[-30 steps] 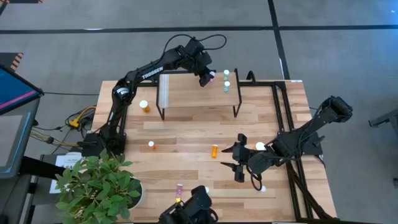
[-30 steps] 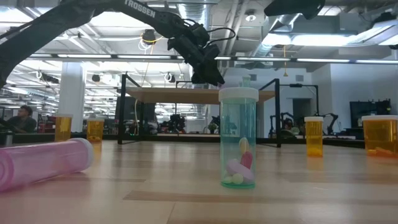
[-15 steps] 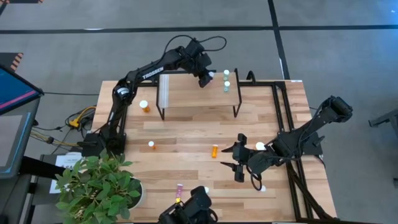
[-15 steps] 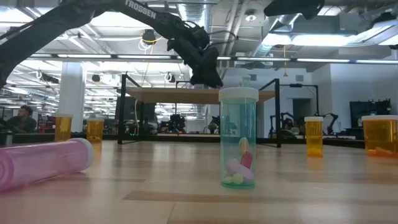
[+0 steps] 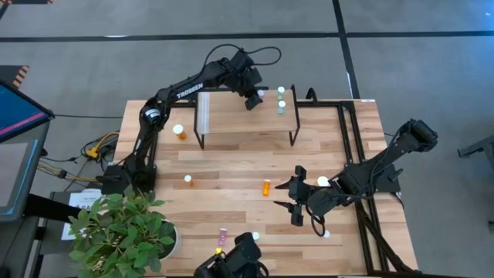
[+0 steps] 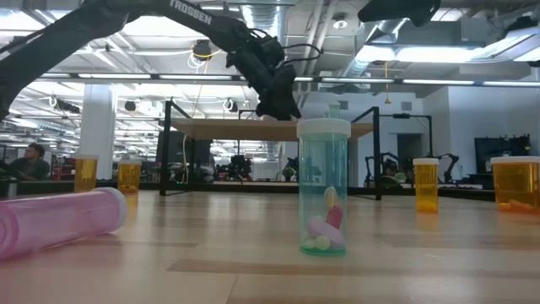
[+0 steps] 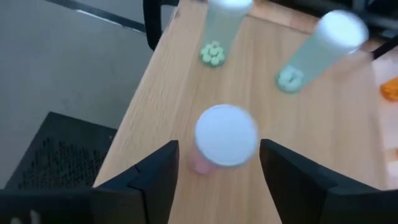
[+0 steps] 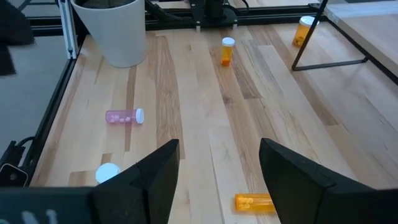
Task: Pick and place medicine bottles onto shelf by color
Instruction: Put the top small pink pill bottle on the shelf, then align the small green pill bottle with the other small green pill bottles on the shelf
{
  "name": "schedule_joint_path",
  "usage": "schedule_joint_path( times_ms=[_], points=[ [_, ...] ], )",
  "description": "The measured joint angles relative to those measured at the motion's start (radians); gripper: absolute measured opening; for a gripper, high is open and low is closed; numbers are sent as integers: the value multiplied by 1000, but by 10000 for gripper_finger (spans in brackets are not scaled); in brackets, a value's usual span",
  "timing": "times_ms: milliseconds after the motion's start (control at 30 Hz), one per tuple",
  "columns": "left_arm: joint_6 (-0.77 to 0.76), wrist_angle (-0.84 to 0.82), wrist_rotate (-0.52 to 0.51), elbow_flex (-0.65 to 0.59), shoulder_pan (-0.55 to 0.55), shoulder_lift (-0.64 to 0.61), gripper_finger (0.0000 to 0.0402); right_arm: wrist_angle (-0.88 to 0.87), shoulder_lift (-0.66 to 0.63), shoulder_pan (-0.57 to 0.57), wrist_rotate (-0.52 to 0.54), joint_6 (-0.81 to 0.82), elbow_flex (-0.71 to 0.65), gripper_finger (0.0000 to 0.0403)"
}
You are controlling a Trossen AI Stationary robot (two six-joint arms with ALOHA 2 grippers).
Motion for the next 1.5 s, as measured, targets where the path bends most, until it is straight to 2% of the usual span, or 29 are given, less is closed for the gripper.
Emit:
schedule_joint_path(
  times_ms=[267, 400, 567, 700, 800, 900, 1067, 1167, 1333, 1500],
  points=[
    [6, -17, -32, 6, 0, -143, 211, 2, 0, 0, 0, 0, 0, 244],
    [-6, -40, 6, 6, -20, -239, 211, 5, 0, 0, -1, 20, 0, 244],
    [12, -62, 16, -8, -126, -365, 211, 22, 0, 7, -2, 52, 0, 244],
    [33, -38, -60, -100, -226, -479, 211, 78, 0, 41, -3, 45, 0, 244],
    [37, 17, -140, -228, -289, -582, 211, 124, 0, 72, -4, 24, 0, 244],
    [19, 142, -172, -414, -332, -716, 210, 199, 26, 98, -3, -18, 0, 244],
    [-91, 433, -86, -773, -343, -959, 210, 364, 105, 117, -31, -132, -1, 244],
    [-162, 571, -58, -955, -357, -1098, 210, 440, 162, 108, -90, -154, -1, 244],
    [-210, 721, -128, -1194, -436, -1295, 210, 467, 242, 97, -113, -68, -1, 244],
    [-237, 900, -208, -1392, -550, -1441, 210, 491, 310, 96, -118, 21, 0, 244]
  ],
)
